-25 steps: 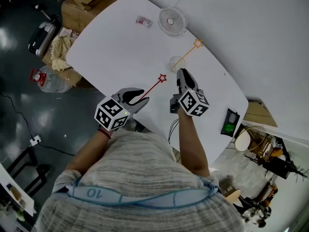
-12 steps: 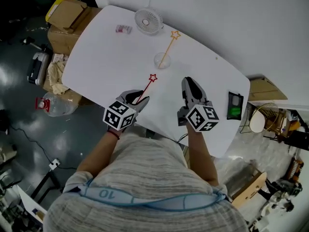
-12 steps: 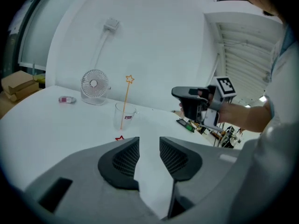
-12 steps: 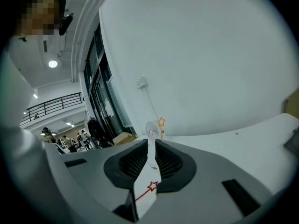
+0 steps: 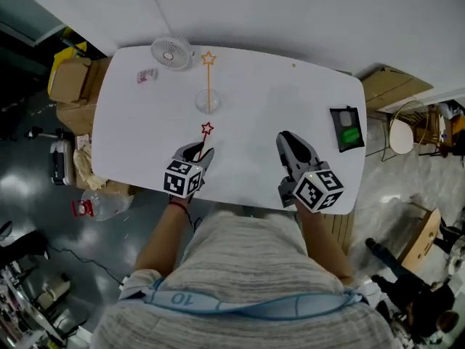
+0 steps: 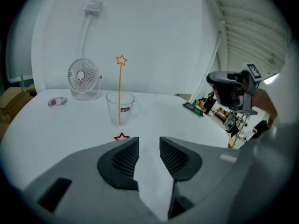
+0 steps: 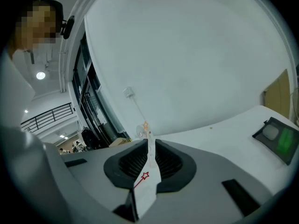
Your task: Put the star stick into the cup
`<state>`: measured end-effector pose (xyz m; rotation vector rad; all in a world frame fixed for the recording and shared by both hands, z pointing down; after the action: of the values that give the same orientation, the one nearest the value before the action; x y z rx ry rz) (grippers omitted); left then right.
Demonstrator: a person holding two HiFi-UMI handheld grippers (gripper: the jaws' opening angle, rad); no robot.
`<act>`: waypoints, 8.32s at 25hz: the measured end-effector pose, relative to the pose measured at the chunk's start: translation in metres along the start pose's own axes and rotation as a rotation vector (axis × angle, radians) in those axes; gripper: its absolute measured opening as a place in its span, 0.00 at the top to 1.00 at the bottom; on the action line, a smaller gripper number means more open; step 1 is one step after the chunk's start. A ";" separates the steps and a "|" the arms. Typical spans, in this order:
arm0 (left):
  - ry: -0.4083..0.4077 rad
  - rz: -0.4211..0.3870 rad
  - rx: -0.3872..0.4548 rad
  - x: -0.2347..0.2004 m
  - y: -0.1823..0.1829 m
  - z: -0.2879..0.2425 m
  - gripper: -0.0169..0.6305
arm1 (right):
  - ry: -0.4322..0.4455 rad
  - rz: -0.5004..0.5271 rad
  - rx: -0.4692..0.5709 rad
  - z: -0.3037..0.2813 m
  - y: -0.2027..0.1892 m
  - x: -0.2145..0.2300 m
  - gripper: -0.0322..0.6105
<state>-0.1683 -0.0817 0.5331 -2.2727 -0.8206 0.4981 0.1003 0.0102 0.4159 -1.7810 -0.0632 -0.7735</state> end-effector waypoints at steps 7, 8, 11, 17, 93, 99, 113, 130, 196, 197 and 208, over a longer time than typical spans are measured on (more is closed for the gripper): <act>0.110 -0.116 -0.135 -0.017 0.003 -0.041 0.76 | -0.021 -0.044 -0.016 0.020 0.000 0.020 0.91; 0.115 -0.122 -0.154 -0.018 0.002 -0.046 0.76 | -0.022 -0.050 -0.021 0.021 -0.001 0.022 0.91; 0.130 -0.141 -0.218 -0.023 -0.004 -0.059 0.76 | -0.018 -0.058 -0.032 0.024 -0.002 0.027 0.91; 0.138 -0.163 -0.298 -0.025 -0.012 -0.074 0.77 | -0.010 -0.063 -0.040 0.015 0.002 0.037 0.91; 0.115 0.236 0.613 -0.045 0.183 0.020 0.94 | -0.033 0.004 0.012 0.035 0.038 0.035 0.91; 0.188 0.247 0.750 -0.054 0.192 0.017 0.94 | -0.055 -0.004 0.018 0.040 0.037 0.042 0.91; 0.255 0.277 0.640 -0.059 0.145 -0.034 0.94 | -0.065 -0.009 0.002 0.039 0.034 0.048 0.92; 0.234 0.240 0.479 -0.051 0.133 -0.045 0.93 | -0.032 -0.012 -0.008 0.031 0.035 0.046 0.91; -0.084 0.376 0.564 0.071 0.064 0.063 0.93 | 0.337 0.133 -0.266 -0.038 -0.001 -0.020 0.94; -0.084 0.374 0.565 0.070 0.065 0.063 0.93 | 0.336 0.133 -0.265 -0.038 -0.001 -0.020 0.94; -0.084 0.378 0.562 0.071 0.063 0.060 0.93 | 0.323 0.134 -0.256 -0.037 0.000 -0.017 0.94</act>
<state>-0.1220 -0.0435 0.4379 -1.8796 -0.2314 0.8771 0.0694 -0.0158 0.4123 -1.8530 0.3811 -0.9959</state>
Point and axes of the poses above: the fingertips, and each gripper's own axes: z backward along the fingers, x to its right, y out of its top, the point moved 8 cm from there along z, backward along the fingers, and after that the axes turned 14 degrees about y, right-handed, at the moved point
